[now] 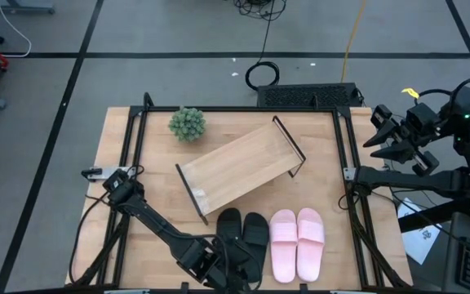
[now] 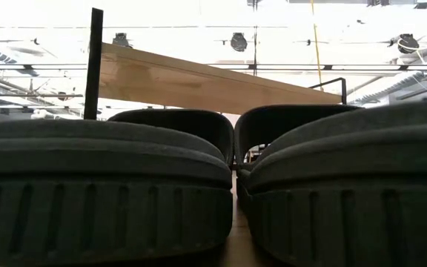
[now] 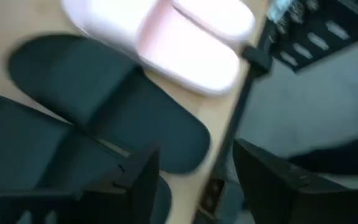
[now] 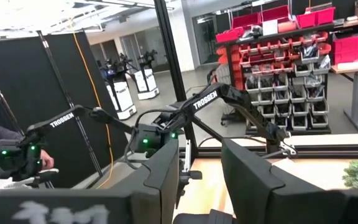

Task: Pick and place slides into the shelf
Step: Put the left black slide on the shelf

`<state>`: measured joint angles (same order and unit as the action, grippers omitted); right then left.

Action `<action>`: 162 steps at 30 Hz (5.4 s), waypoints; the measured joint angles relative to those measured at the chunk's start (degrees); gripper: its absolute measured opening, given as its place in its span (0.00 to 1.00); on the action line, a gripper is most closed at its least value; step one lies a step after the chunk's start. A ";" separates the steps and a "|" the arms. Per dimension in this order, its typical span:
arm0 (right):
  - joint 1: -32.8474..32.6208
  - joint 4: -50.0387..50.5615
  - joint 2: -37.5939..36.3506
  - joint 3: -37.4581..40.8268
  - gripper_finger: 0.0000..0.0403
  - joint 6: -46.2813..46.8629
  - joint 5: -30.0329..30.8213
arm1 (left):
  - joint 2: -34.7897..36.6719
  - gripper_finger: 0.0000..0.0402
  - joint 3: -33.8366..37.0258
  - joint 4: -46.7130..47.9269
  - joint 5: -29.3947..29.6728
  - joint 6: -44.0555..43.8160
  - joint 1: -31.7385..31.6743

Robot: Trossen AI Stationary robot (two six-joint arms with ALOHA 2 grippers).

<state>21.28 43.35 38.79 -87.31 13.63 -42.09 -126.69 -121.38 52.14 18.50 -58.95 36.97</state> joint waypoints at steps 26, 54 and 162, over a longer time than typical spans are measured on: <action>0.00 0.10 0.00 0.00 0.28 0.63 0.02 | -0.07 0.75 0.00 -2.43 3.25 -0.54 0.77; 0.00 3.26 0.02 0.00 0.28 -0.86 2.01 | -9.99 0.80 0.00 7.68 9.29 -0.91 2.79; 0.02 3.74 0.01 0.00 0.28 -10.29 2.78 | -12.81 0.63 -1.05 22.71 16.00 3.16 -3.96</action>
<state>21.30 47.09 38.80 -87.31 3.34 -39.31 -139.50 -122.43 74.85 34.50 -55.79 33.01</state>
